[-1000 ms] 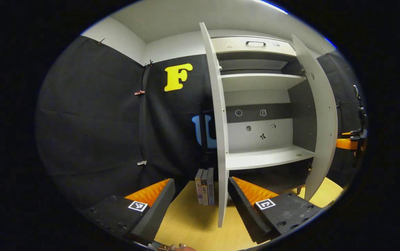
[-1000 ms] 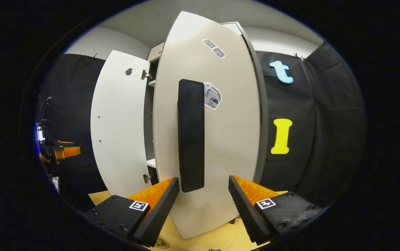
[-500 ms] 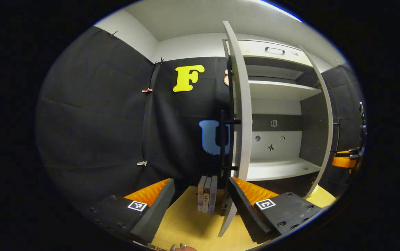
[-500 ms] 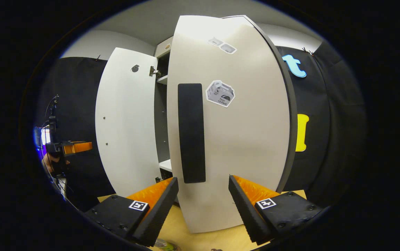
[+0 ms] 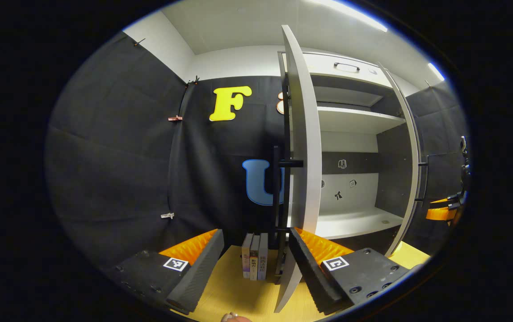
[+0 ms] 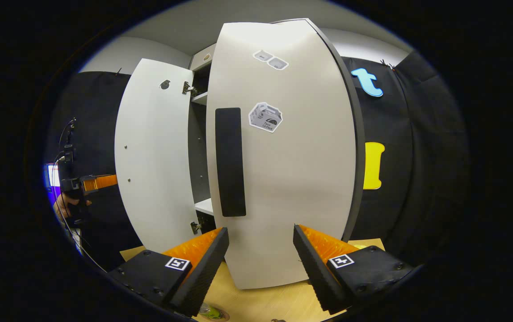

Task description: Grasp the bottle in the cabinet with the left hand and place it on the coaster, then close the right door with the right hand and the left door with the left hand.

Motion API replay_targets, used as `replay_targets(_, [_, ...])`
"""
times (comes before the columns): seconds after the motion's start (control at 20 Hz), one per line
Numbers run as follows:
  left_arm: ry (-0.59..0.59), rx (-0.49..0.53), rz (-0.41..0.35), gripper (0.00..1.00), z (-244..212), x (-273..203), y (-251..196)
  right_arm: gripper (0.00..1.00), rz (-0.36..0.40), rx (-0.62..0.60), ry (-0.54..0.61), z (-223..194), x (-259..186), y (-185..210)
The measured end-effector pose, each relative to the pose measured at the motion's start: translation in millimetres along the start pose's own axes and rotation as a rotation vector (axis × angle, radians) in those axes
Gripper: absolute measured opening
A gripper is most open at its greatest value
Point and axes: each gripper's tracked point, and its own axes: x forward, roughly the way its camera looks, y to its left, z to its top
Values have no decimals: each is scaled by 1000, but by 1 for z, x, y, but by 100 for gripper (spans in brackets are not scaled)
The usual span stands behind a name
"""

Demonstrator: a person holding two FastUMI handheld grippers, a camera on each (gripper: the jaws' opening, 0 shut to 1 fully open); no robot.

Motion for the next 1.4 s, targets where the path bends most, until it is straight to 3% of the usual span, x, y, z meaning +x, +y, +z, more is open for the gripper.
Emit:
replay_targets(0.35, [12,-75,-87,95,-3,-1,-14,96,-10,-7,3,-2,-11,-3])
replay_targets(0.7, [12,-59,-300,94,-2,12,-103,96,-46,-31,-8,0,-26,-16])
replay_targets(0.9, [21,-138,-421,94,-8,28,-157,96,-71,-22,-14,3,-35,-23])
replay_targets(1.4, [18,-72,-500,94,-13,29,-201,96,-128,2,-32,11,-48,-38])
